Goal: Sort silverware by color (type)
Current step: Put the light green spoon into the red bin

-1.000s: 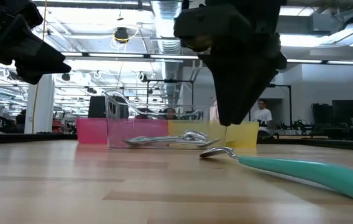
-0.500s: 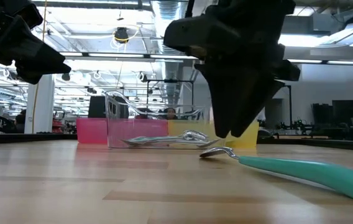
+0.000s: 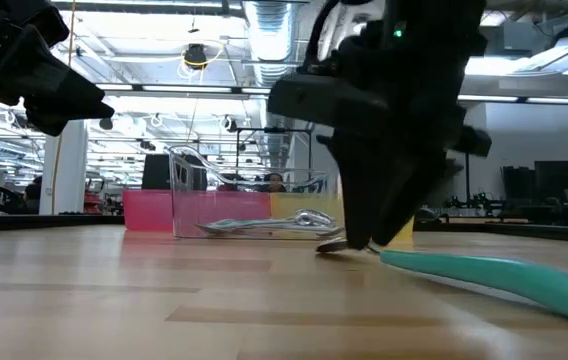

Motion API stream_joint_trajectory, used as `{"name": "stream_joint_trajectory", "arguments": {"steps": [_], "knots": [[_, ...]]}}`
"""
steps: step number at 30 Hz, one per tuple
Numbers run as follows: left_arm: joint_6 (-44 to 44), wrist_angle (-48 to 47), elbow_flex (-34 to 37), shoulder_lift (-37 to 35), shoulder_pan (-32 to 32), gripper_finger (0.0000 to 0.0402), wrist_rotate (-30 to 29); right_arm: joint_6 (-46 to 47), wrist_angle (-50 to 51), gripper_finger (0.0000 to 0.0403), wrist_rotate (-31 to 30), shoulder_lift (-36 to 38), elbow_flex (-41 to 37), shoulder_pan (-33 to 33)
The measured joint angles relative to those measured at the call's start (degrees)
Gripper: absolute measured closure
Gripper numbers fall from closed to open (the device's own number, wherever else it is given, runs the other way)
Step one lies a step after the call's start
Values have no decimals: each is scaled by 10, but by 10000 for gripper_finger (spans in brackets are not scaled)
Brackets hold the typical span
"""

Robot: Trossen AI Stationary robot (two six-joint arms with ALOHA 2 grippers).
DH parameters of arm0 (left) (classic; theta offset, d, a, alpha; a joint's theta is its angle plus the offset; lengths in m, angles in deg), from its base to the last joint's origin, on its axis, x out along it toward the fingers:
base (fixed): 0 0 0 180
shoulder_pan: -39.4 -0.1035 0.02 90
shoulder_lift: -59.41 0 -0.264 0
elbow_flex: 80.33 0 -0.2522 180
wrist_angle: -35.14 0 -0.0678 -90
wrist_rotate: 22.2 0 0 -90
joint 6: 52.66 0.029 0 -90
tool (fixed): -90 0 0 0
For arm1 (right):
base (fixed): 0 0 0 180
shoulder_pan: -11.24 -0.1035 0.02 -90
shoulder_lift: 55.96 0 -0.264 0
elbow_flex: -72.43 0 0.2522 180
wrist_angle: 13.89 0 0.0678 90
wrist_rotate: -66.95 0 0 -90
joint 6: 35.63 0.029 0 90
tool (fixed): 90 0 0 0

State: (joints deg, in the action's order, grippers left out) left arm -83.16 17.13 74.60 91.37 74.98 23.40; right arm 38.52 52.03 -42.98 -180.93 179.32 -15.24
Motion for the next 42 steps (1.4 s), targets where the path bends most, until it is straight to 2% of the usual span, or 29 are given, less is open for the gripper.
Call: {"name": "stream_joint_trajectory", "arguments": {"steps": [3, 11, 20, 23, 35, 42], "knots": [[0, 0, 0, 0, 0, 246, 0, 0, -36, 249, 0, 0, -21, -2], [-2, 1, 0, 0, 0, 246, -9, -17, -35, 255, 0, 1, -23, -1], [-3, 0, 0, 0, 0, 246, -20, -47, -35, 346, 0, 1, -23, 4], [-3, -2, 0, 0, 0, 246, -22, -52, -40, 366, 0, 1, -23, 4], [-3, -9, 0, 0, 0, 246, -30, -92, -52, 362, 0, 0, -12, 4], [-3, -15, 0, 0, 0, 246, -30, -192, -40, 371, -8, -1, 14, 18]]}}
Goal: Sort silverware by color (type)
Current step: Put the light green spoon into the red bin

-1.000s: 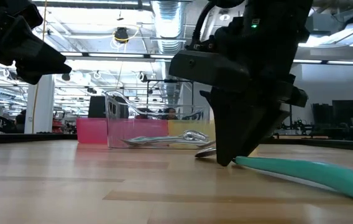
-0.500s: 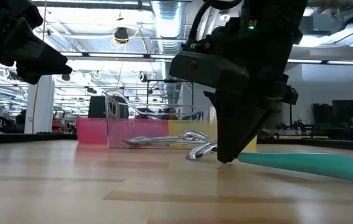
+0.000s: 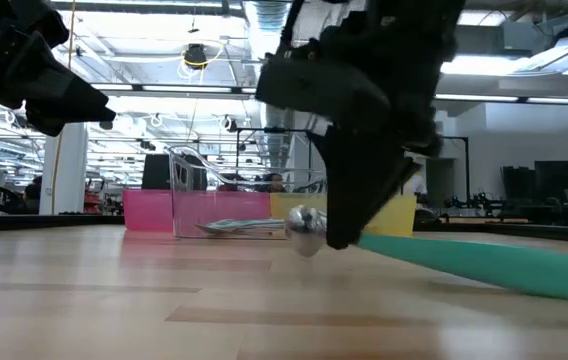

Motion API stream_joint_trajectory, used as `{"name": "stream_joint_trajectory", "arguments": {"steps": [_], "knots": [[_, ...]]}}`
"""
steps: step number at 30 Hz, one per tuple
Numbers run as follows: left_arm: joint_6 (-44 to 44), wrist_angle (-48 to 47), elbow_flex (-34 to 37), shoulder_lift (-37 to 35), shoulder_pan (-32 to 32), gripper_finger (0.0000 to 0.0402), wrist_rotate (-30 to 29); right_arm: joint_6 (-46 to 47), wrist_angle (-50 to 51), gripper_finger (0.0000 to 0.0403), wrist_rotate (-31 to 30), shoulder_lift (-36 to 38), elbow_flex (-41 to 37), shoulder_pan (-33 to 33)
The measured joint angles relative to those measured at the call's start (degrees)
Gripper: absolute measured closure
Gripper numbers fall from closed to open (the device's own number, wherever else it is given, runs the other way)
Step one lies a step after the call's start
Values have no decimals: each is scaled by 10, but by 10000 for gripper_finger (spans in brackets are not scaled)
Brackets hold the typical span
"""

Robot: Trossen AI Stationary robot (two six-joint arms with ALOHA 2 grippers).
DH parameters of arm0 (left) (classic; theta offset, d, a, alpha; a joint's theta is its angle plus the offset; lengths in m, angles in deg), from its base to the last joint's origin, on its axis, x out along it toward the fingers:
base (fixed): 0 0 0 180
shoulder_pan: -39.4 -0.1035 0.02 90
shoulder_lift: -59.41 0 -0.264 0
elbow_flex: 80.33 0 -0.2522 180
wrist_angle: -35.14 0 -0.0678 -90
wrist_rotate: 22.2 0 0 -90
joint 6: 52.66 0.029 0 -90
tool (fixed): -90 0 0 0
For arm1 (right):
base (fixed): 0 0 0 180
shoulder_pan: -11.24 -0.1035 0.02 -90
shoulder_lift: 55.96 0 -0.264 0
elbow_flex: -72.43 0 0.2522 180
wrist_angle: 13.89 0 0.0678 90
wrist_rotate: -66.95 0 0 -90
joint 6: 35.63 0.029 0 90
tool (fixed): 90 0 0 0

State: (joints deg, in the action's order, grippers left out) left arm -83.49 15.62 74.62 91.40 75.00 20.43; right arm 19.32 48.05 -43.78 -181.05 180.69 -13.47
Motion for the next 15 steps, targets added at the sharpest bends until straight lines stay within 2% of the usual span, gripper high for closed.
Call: {"name": "stream_joint_trajectory", "arguments": {"steps": [4, 15], "knots": [[1, -1, 0, 0, 0, 246, 0, -94, 8, 385, 1, 1, 36, 14], [-14, -31, 0, 0, 0, 246, 1, -284, 64, 383, 9, 1, 157, 52]]}}
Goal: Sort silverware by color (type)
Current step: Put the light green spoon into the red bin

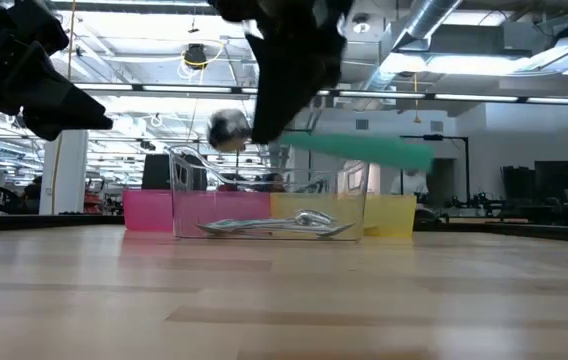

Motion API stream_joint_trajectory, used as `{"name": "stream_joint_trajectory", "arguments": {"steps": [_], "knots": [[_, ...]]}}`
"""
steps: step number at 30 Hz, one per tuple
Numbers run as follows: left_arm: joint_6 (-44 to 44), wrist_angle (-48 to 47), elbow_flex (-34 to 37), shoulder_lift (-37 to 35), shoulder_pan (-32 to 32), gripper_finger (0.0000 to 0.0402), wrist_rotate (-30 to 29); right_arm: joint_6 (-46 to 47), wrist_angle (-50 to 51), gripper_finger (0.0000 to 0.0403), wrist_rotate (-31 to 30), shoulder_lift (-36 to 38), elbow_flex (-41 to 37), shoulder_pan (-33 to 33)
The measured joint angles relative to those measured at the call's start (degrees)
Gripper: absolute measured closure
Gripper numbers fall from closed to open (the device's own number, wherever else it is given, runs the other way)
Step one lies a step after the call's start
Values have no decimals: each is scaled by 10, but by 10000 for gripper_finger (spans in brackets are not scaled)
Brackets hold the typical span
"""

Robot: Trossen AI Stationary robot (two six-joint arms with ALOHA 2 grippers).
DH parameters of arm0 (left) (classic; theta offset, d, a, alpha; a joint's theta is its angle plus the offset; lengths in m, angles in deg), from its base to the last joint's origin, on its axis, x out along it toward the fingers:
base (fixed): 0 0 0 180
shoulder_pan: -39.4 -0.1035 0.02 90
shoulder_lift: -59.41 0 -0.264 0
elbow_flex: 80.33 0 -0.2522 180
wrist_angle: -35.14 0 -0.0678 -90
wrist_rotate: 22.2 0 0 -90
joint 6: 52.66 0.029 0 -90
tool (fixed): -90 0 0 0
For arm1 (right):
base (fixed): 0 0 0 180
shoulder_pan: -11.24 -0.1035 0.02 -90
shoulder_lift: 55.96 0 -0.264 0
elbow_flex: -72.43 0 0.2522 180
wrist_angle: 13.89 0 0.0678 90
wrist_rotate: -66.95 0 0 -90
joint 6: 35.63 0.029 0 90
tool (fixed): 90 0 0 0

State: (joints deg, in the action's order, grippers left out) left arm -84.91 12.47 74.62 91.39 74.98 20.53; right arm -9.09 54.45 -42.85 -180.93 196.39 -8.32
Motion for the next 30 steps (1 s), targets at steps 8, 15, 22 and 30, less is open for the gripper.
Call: {"name": "stream_joint_trajectory", "arguments": {"steps": [8, 15, 22, 30], "knots": [[0, -9, 0, 0, 0, 246, 3, -112, 55, 380, 0, 21, 59, 30], [1, -12, 0, 0, 0, 246, -5, -137, 91, 379, -30, 84, 63, 67], [-2, -12, 0, 0, 0, 246, -11, -182, 118, 379, -58, 130, 63, 112], [-2, -10, 0, 0, 0, 246, -36, -273, 76, 379, -46, 144, 63, 195]]}}
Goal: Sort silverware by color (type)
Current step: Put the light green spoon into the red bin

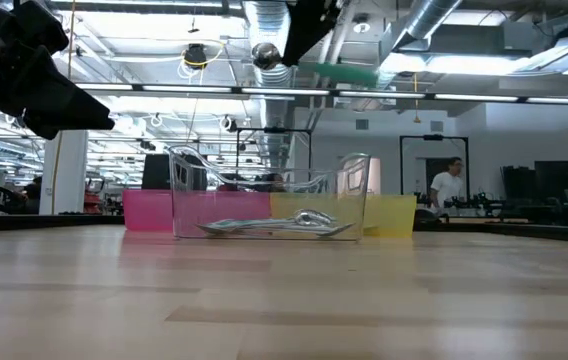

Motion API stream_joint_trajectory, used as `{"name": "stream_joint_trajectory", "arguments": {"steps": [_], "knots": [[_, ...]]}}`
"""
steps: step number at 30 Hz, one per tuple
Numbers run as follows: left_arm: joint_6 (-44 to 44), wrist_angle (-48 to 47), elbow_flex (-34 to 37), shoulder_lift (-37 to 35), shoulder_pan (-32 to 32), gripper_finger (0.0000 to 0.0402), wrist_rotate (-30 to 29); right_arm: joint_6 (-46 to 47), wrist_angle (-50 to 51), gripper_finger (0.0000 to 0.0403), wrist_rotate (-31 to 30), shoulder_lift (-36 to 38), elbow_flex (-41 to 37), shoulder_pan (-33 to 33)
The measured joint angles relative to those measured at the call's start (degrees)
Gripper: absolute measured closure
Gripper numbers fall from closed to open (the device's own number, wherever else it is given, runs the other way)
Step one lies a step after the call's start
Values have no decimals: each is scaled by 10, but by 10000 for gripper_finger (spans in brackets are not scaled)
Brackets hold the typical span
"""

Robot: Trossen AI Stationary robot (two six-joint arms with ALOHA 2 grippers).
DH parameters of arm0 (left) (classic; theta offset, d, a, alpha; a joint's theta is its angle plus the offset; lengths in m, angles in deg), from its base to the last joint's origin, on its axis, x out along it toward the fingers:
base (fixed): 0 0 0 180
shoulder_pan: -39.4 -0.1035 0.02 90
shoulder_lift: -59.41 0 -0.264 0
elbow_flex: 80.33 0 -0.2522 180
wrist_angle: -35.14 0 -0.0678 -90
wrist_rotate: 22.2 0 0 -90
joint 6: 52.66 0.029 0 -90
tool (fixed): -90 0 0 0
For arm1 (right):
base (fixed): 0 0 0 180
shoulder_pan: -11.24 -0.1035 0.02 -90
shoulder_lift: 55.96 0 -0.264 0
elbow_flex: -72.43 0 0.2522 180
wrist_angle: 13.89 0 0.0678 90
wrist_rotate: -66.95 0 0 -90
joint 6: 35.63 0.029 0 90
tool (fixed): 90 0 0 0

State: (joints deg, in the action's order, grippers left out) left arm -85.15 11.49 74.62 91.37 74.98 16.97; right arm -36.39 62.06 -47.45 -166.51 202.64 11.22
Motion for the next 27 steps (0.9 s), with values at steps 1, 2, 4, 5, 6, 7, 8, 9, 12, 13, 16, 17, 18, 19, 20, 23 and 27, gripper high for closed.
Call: {"name": "stream_joint_trajectory", "arguments": {"steps": [1, 2, 4, 5, 6, 7, 8, 9, 12, 13, 16, 17, 18, 19, 20, 23, 27], "knots": [[5, -1, 0, 0, 0, 246, -4, -16, -18, 379, 12, -3, 0, 12], [11, -2, 0, 0, 0, 246, -7, -31, -40, 379, 26, -5, 0, 24], [21, -2, 0, 0, 0, 246, -13, -64, -88, 379, 58, -12, 0, 46], [28, -2, 0, 0, 0, 246, -18, -79, -114, 379, 71, -14, 0, 57], [33, -2, 0, 0, 0, 246, -22, -93, -141, 379, 84, -15, -1, 67], [38, -2, 0, 0, 0, 246, -25, -109, -167, 379, 98, -15, -1, 78], [43, -2, 0, 0, 0, 246, -26, -123, -198, 379, 112, -19, 0, 88], [49, -2, 0, 0, 0, 246, -26, -137, -236, 379, 128, -26, 2, 98], [50, -11, 0, 0, 0, 246, -25, -161, -290, 379, 170, -35, -1, 132], [49, -18, 0, 0, 0, 246, -26, -172, -319, 378, 180, -45, -2, 142], [37, -41, 0, 0, 0, 246, -25, -201, -367, 378, 213, -63, -1, 174], [33, -48, 0, 0, 0, 246, -25, -204, -381, 378, 217, -73, -2, 184], [31, -54, 0, 0, 0, 246, -25, -209, -416, 378, 221, -89, 2, 190], [29, -58, 0, 0, 0, 246, -25, -210, -435, 378, 229, -98, 2, 198], [26, -59, 0, 0, 0, 246, -25, -207, -429, 378, 243, -102, 0, 209], [22, -60, 0, 0, 0, 246, -25, -201, -465, 378, 273, -135, 2, 228], [18, -64, 0, 0, 0, 246, -30, -184, -494, 378, 308, -165, 4, 256]]}}
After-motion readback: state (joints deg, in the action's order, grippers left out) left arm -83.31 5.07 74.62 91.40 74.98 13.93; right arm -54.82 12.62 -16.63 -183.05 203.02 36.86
